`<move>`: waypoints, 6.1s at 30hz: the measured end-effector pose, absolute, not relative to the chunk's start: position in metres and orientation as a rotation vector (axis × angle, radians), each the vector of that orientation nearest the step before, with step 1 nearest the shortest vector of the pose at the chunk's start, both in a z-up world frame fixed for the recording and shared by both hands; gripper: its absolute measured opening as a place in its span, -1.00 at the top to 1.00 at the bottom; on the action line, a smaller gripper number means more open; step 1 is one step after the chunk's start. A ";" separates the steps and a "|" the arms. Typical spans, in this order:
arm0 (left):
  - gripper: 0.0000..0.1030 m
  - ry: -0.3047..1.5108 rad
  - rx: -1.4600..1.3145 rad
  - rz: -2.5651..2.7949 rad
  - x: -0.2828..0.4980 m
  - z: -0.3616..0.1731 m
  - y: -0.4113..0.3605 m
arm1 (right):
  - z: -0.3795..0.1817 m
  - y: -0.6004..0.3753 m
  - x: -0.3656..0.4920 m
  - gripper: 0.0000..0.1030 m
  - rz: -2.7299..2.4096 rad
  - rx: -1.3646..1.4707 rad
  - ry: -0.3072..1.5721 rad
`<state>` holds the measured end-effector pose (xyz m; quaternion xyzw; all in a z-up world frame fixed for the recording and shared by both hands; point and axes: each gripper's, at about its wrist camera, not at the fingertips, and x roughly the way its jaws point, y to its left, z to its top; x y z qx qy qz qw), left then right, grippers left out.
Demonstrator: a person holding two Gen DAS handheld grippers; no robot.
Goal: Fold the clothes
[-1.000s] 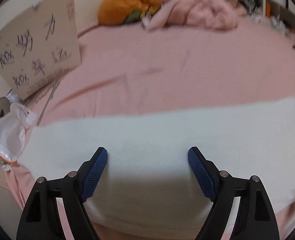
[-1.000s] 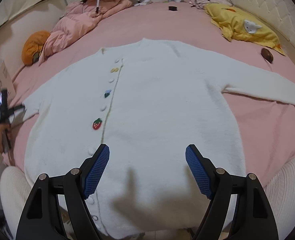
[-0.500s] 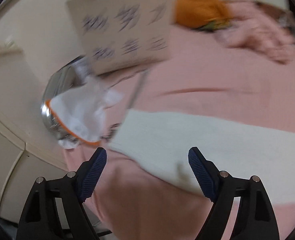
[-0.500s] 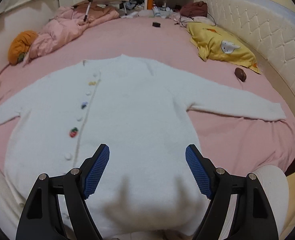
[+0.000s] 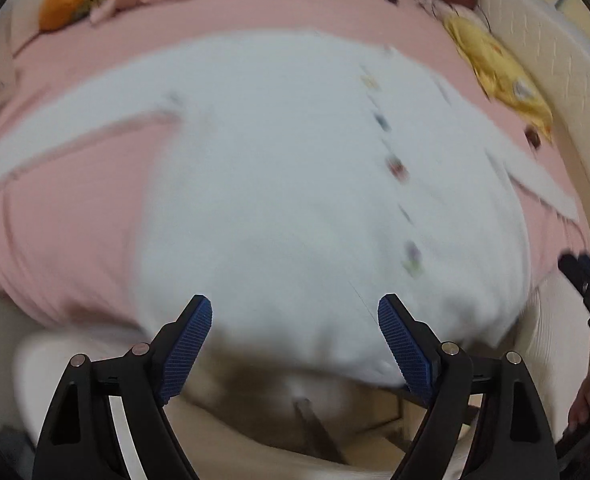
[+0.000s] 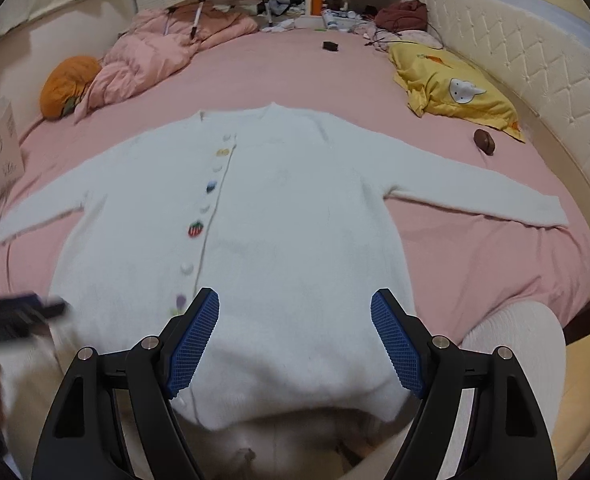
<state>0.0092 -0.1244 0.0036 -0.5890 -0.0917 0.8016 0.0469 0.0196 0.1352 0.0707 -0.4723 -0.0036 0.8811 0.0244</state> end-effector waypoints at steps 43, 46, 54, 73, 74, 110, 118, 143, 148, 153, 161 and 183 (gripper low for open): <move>-0.65 -0.247 -1.903 2.412 0.062 -0.017 -0.064 | 0.067 0.139 0.044 -0.53 2.776 -1.518 0.098; -0.65 -0.249 -1.908 2.409 0.062 -0.018 -0.064 | 0.066 0.138 0.043 -0.53 2.772 -1.526 0.099; -0.65 -0.290 -1.931 2.391 0.059 -0.024 -0.068 | 0.056 0.142 0.038 -0.53 2.738 -1.587 0.155; -0.65 -0.295 -1.978 2.370 0.033 -0.042 -0.066 | 0.022 0.192 0.010 -0.53 2.568 -1.681 0.417; -0.65 -0.299 -1.979 2.374 0.030 -0.043 -0.067 | 0.020 0.195 0.007 -0.53 2.571 -1.689 0.437; -1.00 -0.200 -1.848 2.513 -0.018 -0.080 -0.059 | -0.057 0.638 -0.050 -0.53 1.943 -0.747 1.732; -1.00 -0.196 -1.859 2.515 -0.023 -0.081 -0.053 | -0.051 0.664 -0.078 -0.48 2.078 -0.701 1.630; -1.00 -0.322 -1.644 2.607 -0.029 -0.054 -0.049 | 0.064 0.534 -0.154 0.87 2.532 -0.863 1.108; -1.00 -0.439 -1.463 2.720 -0.038 -0.026 -0.068 | 0.091 0.431 -0.210 0.87 2.700 -0.964 0.982; -1.00 -0.464 -1.462 2.794 -0.039 -0.011 -0.105 | 0.098 0.312 -0.259 0.87 2.848 -1.078 0.851; -1.00 -0.973 -1.126 2.852 0.011 0.003 -0.198 | 0.056 0.125 -0.304 0.87 2.981 -1.358 0.694; -1.00 -1.229 -1.086 2.736 -0.002 -0.024 -0.217 | -0.063 -0.049 -0.287 0.86 2.955 -1.814 0.159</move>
